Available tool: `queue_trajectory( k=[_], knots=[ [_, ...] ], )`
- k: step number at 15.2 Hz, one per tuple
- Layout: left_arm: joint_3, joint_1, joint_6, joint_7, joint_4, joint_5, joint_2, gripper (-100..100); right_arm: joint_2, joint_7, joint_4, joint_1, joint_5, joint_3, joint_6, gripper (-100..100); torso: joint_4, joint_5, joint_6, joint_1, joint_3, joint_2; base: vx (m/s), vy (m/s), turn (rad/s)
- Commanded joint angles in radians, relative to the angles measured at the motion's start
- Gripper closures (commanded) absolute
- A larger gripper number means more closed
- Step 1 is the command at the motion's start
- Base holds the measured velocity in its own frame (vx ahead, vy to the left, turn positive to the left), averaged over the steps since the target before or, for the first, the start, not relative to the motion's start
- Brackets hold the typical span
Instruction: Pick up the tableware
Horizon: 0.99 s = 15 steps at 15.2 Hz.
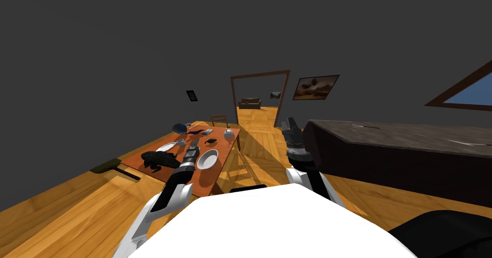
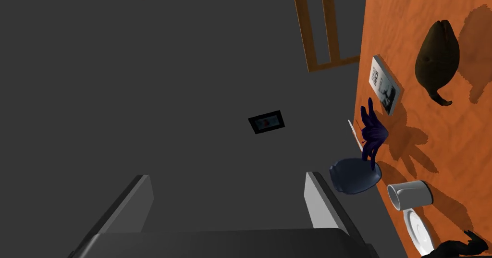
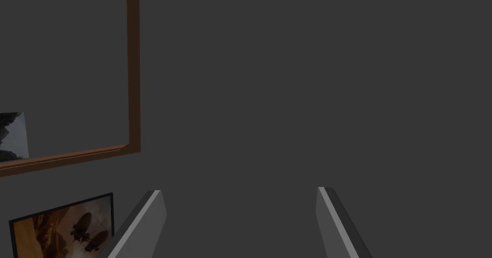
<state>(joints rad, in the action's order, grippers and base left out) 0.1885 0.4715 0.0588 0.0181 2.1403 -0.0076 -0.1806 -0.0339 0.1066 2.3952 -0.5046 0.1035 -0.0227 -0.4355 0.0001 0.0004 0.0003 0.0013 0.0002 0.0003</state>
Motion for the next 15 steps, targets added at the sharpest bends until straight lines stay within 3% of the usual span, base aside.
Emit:
queue_trajectory(
  k=[1, 14, 15],
  knots=[
    [0.012, 0.000, 0.050, 0.002, -0.013, 0.005, -0.002, -100, 0.000, 0.000, 0.000, 0.000, 0.000, 0.000, 0.000, 0, 0.000, 0.000, 0.000, 0.000, 0.000, 0.000, -0.004, 0.010, -0.083],
    [0.072, 0.002, 0.270, 0.008, -0.079, 0.034, 0.005, -100, 0.000, 0.000, 0.000, 0.000, 0.000, 0.000, 0.000, 0, 0.000, 0.000, 0.000, 0.000, -0.001, -0.001, 0.003, 0.010, -0.056],
    [0.087, 0.003, 0.302, 0.007, -0.095, 0.045, 0.008, -100, 0.000, 0.000, 0.000, 0.000, 0.000, 0.000, 0.000, 0, 0.000, 0.000, 0.000, 0.000, -0.001, -0.001, 0.011, 0.011, -0.065]
  ],
)
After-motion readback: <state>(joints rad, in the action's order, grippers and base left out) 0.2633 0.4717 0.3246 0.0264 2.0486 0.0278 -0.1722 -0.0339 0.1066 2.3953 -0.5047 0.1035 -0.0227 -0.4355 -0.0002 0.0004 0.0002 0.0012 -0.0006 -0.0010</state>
